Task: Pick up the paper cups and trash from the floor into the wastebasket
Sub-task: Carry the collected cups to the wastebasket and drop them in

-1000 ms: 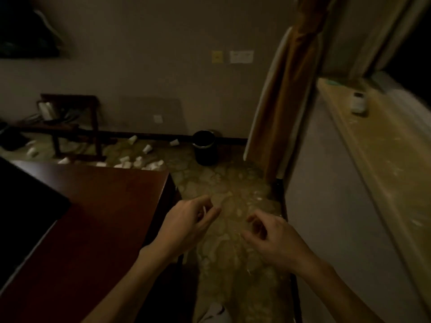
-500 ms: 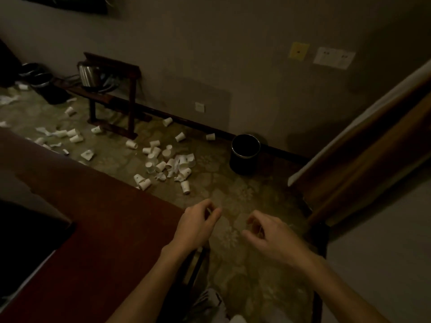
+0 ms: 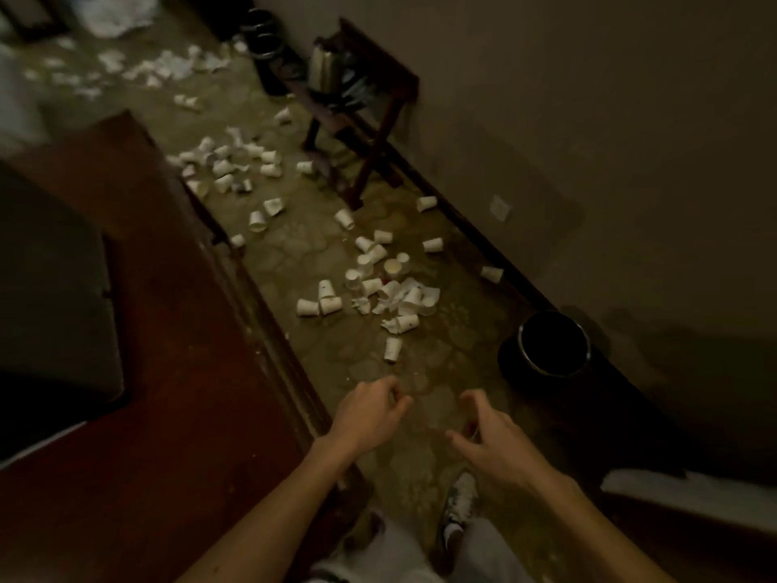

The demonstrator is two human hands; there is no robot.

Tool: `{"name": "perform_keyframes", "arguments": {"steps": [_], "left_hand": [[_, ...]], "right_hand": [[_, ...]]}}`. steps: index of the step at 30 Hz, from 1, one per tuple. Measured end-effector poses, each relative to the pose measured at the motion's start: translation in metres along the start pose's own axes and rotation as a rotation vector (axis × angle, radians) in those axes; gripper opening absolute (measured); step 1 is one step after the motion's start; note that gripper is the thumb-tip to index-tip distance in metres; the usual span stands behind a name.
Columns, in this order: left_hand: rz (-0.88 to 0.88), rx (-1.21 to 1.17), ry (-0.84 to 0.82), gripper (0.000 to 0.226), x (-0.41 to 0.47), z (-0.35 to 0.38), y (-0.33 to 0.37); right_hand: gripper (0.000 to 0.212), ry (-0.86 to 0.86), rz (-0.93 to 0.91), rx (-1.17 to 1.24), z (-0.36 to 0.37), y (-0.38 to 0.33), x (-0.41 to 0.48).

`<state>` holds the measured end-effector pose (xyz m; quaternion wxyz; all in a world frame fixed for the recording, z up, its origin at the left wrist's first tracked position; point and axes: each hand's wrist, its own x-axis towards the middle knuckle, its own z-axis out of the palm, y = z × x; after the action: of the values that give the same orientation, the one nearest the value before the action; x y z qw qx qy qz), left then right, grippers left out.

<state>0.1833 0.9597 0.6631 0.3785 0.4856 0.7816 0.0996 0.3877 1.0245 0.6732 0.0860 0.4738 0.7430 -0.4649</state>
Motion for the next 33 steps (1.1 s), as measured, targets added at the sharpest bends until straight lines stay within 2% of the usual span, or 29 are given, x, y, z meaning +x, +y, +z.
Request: {"name": "perform_keyframes", "arguments": {"steps": [5, 10, 18, 23, 29, 33], "left_hand": [[-0.144, -0.134, -0.004, 0.016, 0.062, 0.002, 0.014], [-0.212, -0.26, -0.037, 0.014, 0.146, 0.002, -0.002], [-0.308, -0.284, -0.078, 0.008, 0.319, 0.027, -0.076], [-0.417, -0.285, -0.079, 0.019, 0.418, 0.095, -0.143], [-0.404, -0.254, -0.12, 0.034, 0.532, 0.215, -0.246], [-0.396, -0.238, -0.12, 0.045, 0.59, 0.288, -0.306]], "right_hand": [[0.047, -0.155, -0.046, -0.092, -0.048, -0.002, 0.082], [0.05, -0.279, -0.038, -0.164, -0.069, -0.001, 0.171], [0.059, -0.302, 0.11, -0.059, -0.06, 0.035, 0.345], [0.051, -0.34, 0.154, -0.038, -0.015, 0.096, 0.466], [0.039, -0.399, 0.118, -0.063, 0.066, 0.198, 0.617], [0.054, -0.402, -0.014, -0.223, 0.117, 0.259, 0.712]]}}
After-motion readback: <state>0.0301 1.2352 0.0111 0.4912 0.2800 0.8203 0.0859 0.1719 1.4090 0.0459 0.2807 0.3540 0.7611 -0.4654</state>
